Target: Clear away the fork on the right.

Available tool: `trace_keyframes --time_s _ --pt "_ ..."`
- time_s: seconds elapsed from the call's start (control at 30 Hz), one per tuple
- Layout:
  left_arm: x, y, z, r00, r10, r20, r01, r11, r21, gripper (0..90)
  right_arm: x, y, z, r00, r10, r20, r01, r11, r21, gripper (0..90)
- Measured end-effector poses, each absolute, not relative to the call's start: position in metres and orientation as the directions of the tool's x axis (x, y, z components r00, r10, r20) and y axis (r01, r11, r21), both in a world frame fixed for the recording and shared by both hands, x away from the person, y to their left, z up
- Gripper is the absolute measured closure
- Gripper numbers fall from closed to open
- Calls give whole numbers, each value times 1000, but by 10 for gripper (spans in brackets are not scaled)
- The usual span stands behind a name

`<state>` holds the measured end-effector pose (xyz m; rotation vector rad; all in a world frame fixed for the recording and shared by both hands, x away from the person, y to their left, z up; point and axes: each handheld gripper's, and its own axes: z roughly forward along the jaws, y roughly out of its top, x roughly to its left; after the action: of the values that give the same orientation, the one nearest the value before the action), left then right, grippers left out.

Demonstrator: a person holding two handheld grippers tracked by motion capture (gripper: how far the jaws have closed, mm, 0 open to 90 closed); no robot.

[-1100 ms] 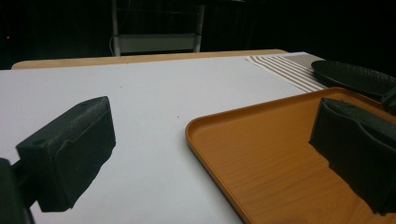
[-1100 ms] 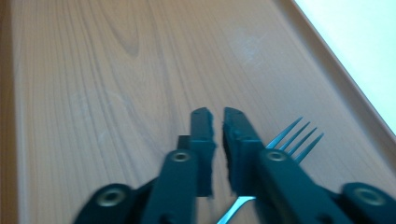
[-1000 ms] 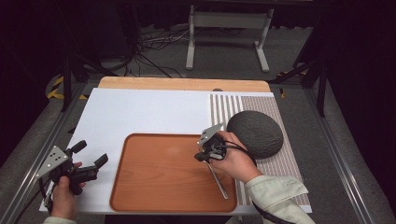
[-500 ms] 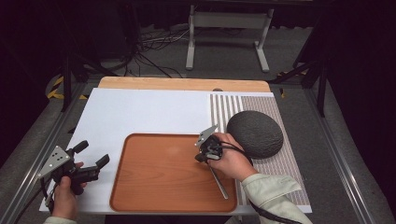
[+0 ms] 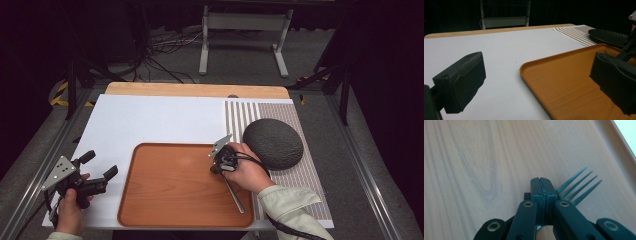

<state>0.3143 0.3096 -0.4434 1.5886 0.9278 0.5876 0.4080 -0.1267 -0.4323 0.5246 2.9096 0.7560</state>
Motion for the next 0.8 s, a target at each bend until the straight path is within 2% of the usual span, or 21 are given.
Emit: trace_keyframes --time_s 0.8 --pt "315 308 -443 571 815 -103 252 -55 966 9 417 -147 -430 -911 411 -36 347 811 470 900"
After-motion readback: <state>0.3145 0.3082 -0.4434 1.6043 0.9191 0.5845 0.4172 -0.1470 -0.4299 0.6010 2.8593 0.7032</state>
